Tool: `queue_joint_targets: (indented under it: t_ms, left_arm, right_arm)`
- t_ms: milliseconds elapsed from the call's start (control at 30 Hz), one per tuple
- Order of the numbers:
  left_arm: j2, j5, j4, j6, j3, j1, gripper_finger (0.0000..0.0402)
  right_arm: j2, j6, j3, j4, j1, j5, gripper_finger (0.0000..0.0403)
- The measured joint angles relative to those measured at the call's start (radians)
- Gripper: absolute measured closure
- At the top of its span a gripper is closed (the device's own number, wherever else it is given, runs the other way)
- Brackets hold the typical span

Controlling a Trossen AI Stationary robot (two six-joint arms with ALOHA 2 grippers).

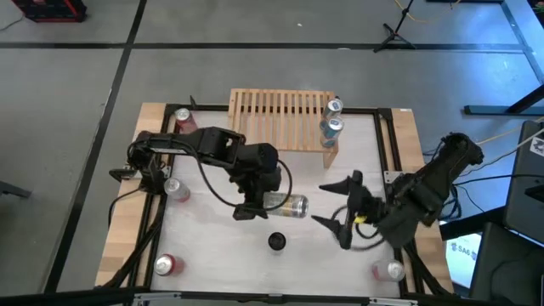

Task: Place canned beverage on shelf
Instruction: Put the top white and yellow soda can on the shelf

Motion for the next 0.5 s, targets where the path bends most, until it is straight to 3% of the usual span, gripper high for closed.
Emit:
queue_joint_targets:
  t_ms: [300,500]
  left_arm:
    - [-0.004,-0.057,0.0,0.03,0.0,0.002,0.0167]
    - [-0.004,-0.032,-0.001,0.036,0.001,0.008,0.0167]
  right_arm:
    - [0.055,-0.027,0.017,0.228,-0.145,-0.22,0.0029]
    - [0.097,-0.011,0.016,0.198,-0.187,-0.216,0.0029]
